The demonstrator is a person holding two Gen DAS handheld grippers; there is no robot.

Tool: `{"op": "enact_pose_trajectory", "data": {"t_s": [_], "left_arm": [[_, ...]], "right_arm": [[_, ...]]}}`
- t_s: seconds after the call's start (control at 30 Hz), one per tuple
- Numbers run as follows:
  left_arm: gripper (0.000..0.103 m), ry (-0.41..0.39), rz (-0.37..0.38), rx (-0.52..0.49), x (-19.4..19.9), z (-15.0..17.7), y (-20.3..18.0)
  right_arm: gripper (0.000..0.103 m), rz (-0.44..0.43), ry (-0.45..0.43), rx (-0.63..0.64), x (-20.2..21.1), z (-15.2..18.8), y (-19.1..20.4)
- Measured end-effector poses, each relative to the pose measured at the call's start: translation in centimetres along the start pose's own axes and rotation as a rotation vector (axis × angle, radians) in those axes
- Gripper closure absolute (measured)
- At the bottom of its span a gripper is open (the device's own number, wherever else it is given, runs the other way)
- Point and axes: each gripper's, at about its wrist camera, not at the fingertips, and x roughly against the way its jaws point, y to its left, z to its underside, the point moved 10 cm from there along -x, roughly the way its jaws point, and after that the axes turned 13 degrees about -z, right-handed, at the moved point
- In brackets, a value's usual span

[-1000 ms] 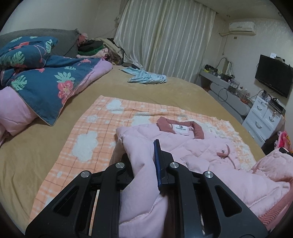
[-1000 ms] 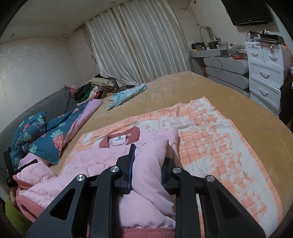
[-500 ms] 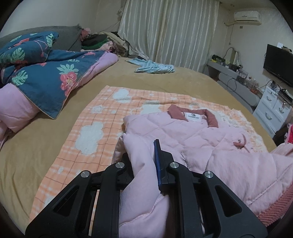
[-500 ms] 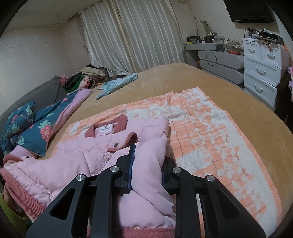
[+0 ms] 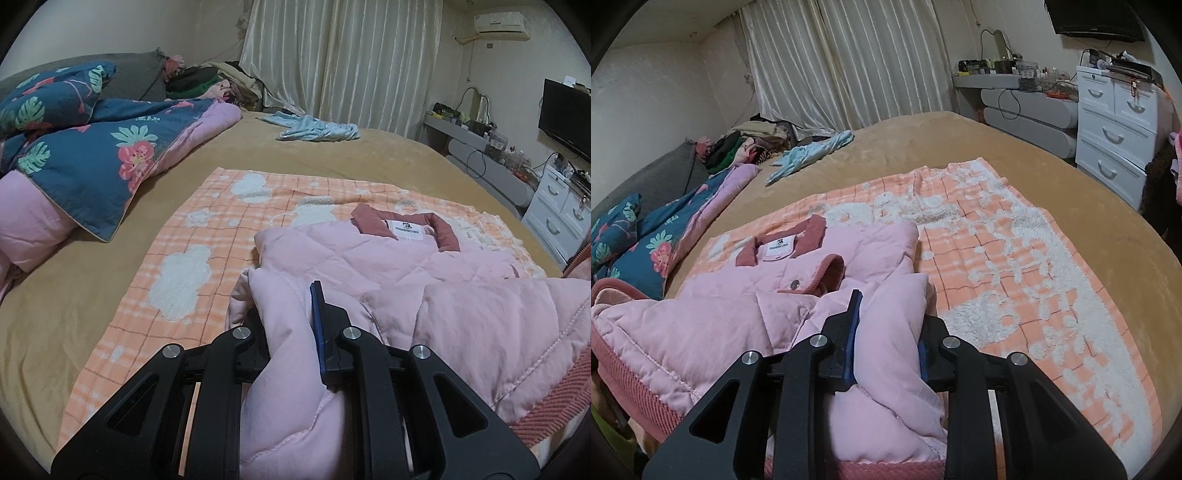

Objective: Fold large clothes
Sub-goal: 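Grasp the jacket hem with both grippers and lift it toward the collar, then lay the lifted hem over the folded jacket and open both grippers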

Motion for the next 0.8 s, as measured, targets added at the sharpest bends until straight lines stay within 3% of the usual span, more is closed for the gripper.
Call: {"op": "enact_pose_trajectory", "data": {"t_s": [0.33,0.43,0.47,0.5,0.63,0.8], "left_arm": [[0.095,0.022,0.007,-0.005,-1.3,-0.4,-0.4],[0.095,0.024,0.008,-0.006,-1.5,-0.4,-0.5],[0.095,0.025,0.009,-0.006,-1.4,-0.4,-0.5],[0.095,0.026,0.011,-0.005,-1.5,-0.5,-0.5],[0.095,0.029,0.02,-0.003,-1.8,-0.7,-0.6],[0.095,0.039,0.033,0.011,-1.9,-0.9,-0.4]], "right_arm": [[0.066,-0.075,0.004,-0.099,-1.3,-1.1,-0.8],[0.05,-0.132,-0.009,-0.139,-0.8,-1.7,-0.5],[0.026,-0.148,-0.018,-0.146,-0.4,-2.0,-0.3],[0.016,-0.164,-0.041,-0.152,0.3,-2.4,0.0],[0.01,-0.265,-0.15,-0.118,4.1,-4.5,1.5],[0.004,-0.261,-0.303,-0.069,10.0,-4.6,-0.3]]}}
